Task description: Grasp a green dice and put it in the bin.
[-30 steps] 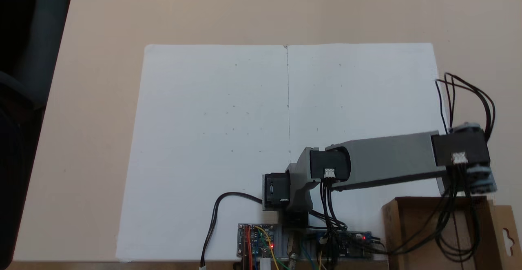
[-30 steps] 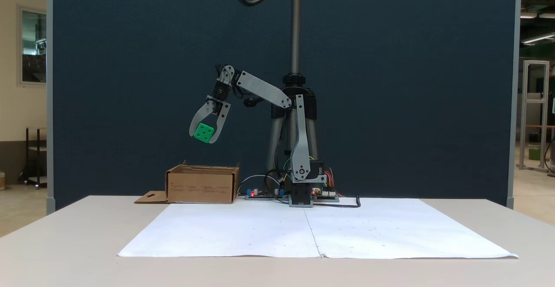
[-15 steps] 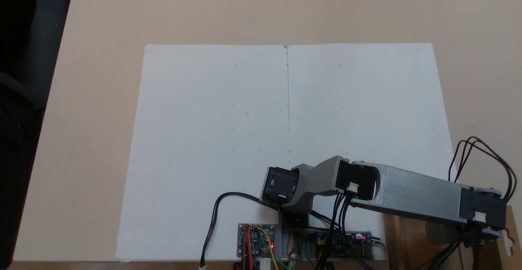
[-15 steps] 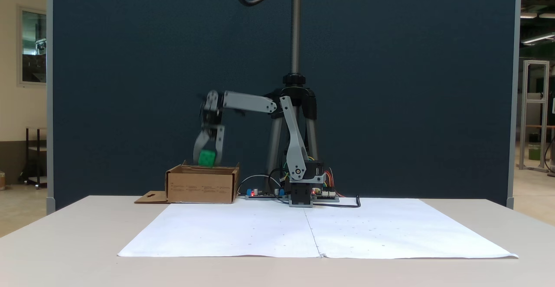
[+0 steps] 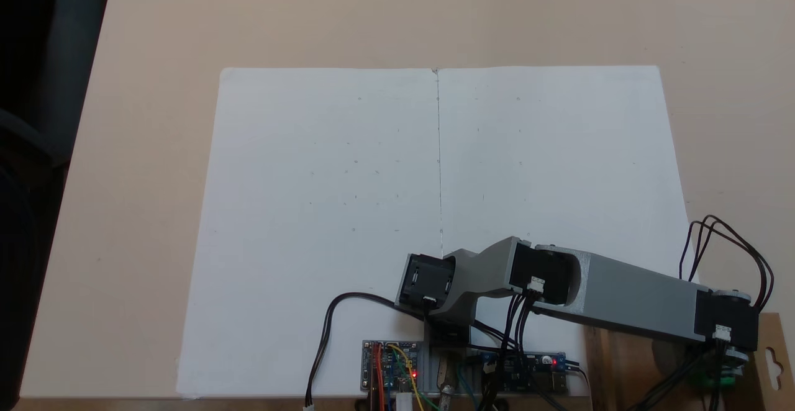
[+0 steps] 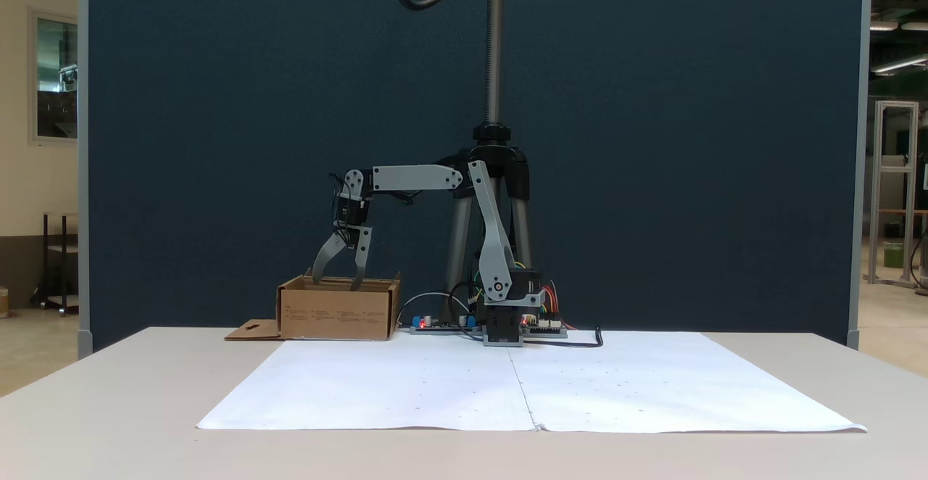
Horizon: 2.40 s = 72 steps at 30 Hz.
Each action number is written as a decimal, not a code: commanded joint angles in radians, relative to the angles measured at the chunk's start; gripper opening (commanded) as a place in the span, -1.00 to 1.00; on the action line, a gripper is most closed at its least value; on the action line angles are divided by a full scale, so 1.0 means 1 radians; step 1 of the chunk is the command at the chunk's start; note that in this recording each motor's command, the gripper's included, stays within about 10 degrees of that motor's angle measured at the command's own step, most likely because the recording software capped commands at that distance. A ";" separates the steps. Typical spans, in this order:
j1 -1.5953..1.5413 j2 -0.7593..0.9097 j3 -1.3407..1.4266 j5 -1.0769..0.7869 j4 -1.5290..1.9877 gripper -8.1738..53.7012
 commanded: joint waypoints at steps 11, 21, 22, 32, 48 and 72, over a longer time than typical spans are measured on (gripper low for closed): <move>-0.104 0.183 -0.055 0.225 -0.112 0.30; -0.548 0.344 -0.155 0.512 -0.112 0.31; -0.604 0.347 -0.155 0.512 -0.112 0.31; -1.163 0.353 -0.144 0.511 -0.112 0.48; -1.712 0.440 0.086 0.509 -0.387 0.64; -1.744 1.091 1.032 0.402 -1.190 0.76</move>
